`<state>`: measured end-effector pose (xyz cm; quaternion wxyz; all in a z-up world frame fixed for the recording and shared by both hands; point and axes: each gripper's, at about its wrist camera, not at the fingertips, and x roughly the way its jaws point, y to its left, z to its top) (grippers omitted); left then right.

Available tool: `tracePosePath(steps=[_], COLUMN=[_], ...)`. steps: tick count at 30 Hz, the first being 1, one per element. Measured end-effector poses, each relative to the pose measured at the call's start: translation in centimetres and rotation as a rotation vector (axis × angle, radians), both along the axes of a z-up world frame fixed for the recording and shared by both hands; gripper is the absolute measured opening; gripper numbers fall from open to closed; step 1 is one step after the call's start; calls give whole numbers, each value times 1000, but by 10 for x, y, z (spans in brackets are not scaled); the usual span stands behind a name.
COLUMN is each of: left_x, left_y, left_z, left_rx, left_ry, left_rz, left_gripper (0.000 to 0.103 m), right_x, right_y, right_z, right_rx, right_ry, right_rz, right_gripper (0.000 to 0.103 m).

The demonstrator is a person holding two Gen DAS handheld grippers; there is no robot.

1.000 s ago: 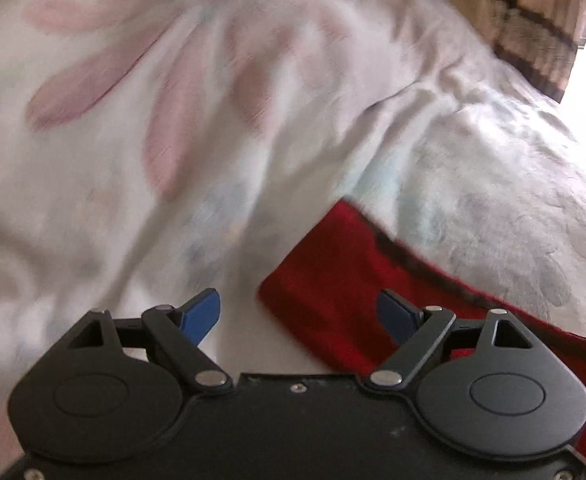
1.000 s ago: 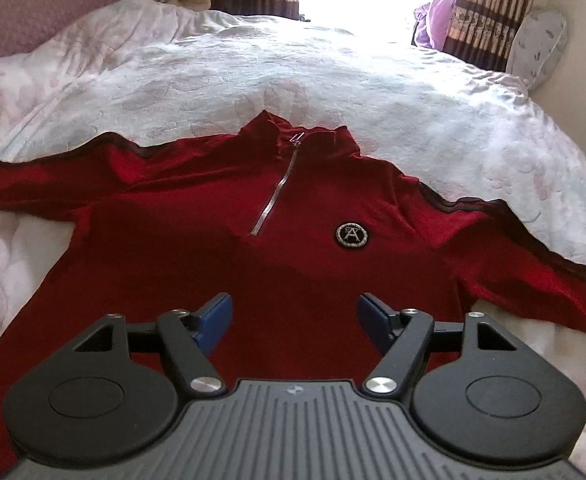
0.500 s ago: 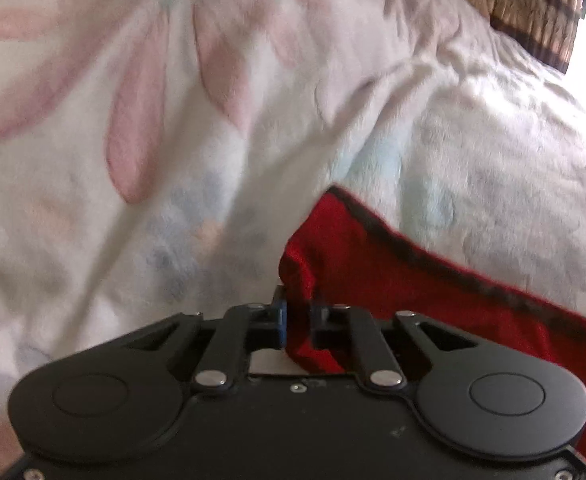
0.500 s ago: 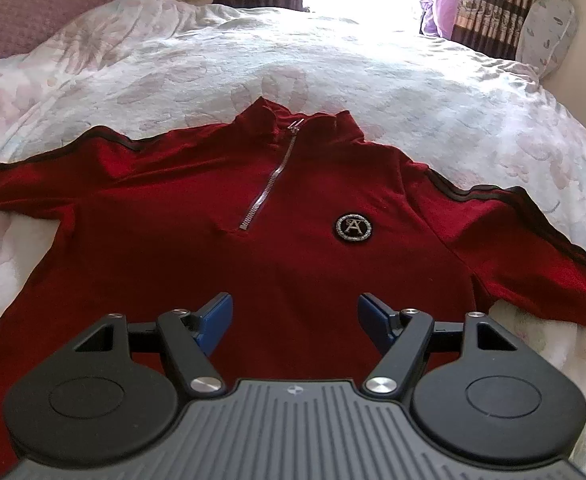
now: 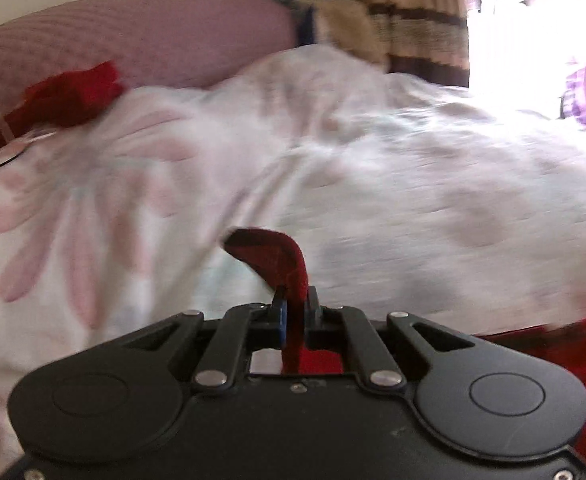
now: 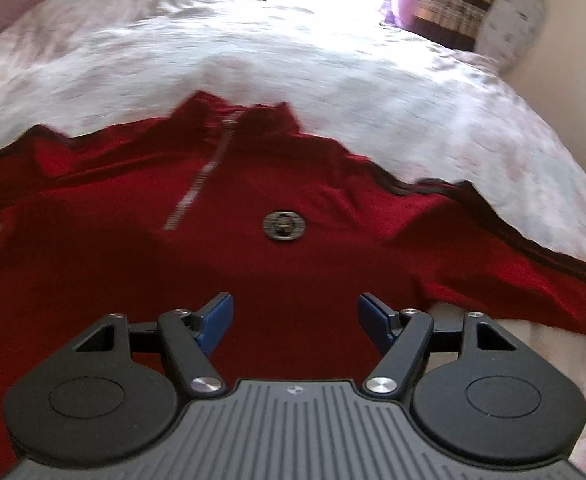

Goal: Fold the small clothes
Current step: 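Fold the held side over toward the shirt's middle and open the left tool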

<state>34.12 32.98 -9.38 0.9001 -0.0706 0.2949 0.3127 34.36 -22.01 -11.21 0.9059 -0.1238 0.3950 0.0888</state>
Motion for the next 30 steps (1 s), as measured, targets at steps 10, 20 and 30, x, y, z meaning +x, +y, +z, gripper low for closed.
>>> tracePosePath(steps=[10, 20, 30], left_x=[65, 117, 123], left_y=[-180, -410, -558], left_z=[50, 75, 16], left_rx=[30, 8, -198], left_ry=[-27, -95, 56], left_rz=[-265, -578, -839], left_gripper=[5, 5, 49], right_x=[44, 60, 72], right_y=[-53, -150, -219], right_z=[7, 16, -13], right_rx=[-52, -77, -95], right_ry=[-30, -85, 21], right_rz=[-99, -270, -436], right_gripper=[83, 83, 83])
